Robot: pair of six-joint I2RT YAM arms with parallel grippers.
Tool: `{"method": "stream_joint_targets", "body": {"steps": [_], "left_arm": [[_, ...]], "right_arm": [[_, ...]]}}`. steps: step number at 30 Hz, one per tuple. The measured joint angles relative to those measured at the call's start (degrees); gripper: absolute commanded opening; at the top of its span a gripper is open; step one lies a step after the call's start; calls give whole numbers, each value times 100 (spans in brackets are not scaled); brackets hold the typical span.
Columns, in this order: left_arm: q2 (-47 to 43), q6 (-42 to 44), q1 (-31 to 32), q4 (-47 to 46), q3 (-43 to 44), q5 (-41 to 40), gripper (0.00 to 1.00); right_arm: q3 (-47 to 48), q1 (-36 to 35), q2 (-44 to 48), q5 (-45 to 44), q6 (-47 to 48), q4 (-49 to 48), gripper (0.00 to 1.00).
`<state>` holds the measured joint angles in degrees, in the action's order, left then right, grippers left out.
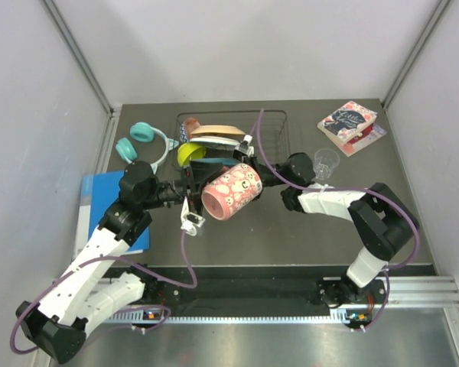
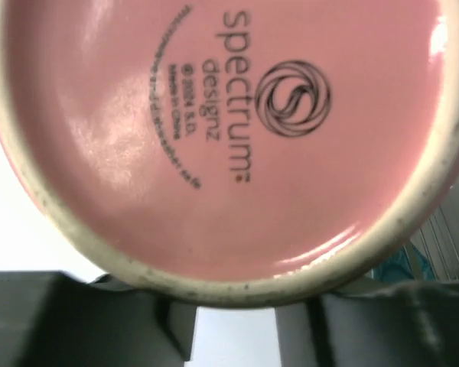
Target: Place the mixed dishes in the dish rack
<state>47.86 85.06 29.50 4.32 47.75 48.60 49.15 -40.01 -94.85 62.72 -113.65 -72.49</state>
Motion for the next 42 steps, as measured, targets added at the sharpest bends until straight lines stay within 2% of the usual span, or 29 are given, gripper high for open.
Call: {"method": "stream_joint_targets", "body": {"steps": [2, 12, 13, 15, 20, 21, 22, 23, 24, 26, 31, 32, 34, 35, 42], "left_arm": [[-55, -98, -9, 120, 28, 20, 26], [-162, -203, 7, 264, 105, -299, 20], [-164, -195, 9, 275, 105, -341, 28], [-199, -155, 9, 284, 105, -433, 54], [-236, -24, 111, 299, 79, -496, 62], [-238, -15, 111, 297, 79, -511, 58], [-238, 0, 114, 297, 76, -518, 48], [-236, -4, 118, 299, 72, -516, 27], [-240, -35, 120, 308, 57, -501, 16], [-264, -33, 122, 358, 39, -437, 0], [-315, 7, 138, 463, -9, -525, 0], [-317, -22, 151, 452, -9, -546, 0], [-317, -170, 188, 391, -22, -616, 0], [-313, -306, 201, 348, -31, -656, 0], [-127, -1624, 380, -103, -111, -1198, 0]], "right_arm": [[114, 0, -50, 98, 66, -201, 0], [769, -2, -623, 409, 46, -697, 0], [831, -7, -682, 428, 44, -732, 0], [988, -20, -824, 479, 26, -841, 0], [1314, -177, -1099, 516, -74, -968, 0], [1329, -184, -1110, 520, -85, -968, 0], [1333, -192, -1110, 516, -101, -957, 0], [1344, -195, -1121, 533, -98, -966, 0], [1357, -195, -1128, 566, -90, -979, 0], [1360, -192, -1128, 769, -140, -1102, 0], [1355, -179, -1145, 833, -188, -1047, 0], [1355, -179, -1145, 831, -190, -1047, 8], [1349, -170, -1145, 841, -216, -1045, 12], [1346, -151, -1145, 859, -256, -1040, 21], [1340, 59, -1145, 658, -297, -946, 40]]}}
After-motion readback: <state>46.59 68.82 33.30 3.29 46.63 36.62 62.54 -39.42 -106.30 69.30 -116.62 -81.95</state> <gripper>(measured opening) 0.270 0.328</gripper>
